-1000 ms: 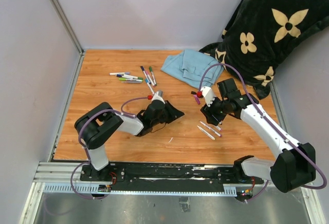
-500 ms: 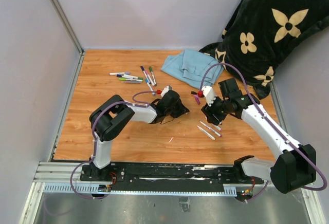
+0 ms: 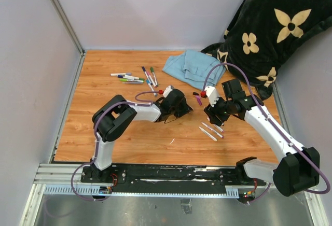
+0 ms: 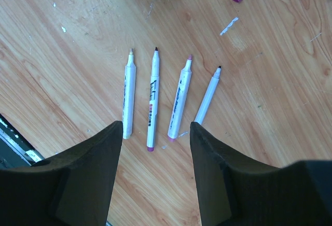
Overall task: Open the pen caps
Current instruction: Place the pen cap at the center of the board.
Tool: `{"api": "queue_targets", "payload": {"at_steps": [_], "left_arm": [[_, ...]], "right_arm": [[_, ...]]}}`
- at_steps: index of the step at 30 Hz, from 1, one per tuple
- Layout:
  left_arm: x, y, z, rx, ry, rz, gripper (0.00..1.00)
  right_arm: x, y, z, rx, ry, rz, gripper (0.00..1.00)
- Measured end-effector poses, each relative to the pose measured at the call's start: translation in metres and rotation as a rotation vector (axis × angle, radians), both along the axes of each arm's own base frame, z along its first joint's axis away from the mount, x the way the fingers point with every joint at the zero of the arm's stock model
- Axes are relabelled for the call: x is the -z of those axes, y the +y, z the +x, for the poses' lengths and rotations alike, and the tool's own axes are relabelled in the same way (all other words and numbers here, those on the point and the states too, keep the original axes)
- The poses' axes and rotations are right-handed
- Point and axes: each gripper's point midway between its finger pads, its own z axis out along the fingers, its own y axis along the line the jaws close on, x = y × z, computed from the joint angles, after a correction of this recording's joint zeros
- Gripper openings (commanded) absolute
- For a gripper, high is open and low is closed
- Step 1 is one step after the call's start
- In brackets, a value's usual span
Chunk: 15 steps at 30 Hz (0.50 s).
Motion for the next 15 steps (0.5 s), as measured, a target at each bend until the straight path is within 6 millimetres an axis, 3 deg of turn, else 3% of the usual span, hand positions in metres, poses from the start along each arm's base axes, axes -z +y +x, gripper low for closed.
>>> {"api": "queue_targets", "payload": {"at_steps": [12, 15], "left_arm": [[-0.004, 0.034, -0.009, -0.051, -0.019, 0.092, 0.36], [-0.014, 0.044, -0.013, -0.029, -0.061, 0.126, 0.36]], "right_arm": [[-0.004, 0.000, 0.000, 0.003, -0.012, 0.011, 0.56], [-0.004, 0.000, 0.000, 0.001, -0.013, 0.014, 0.56]]}}
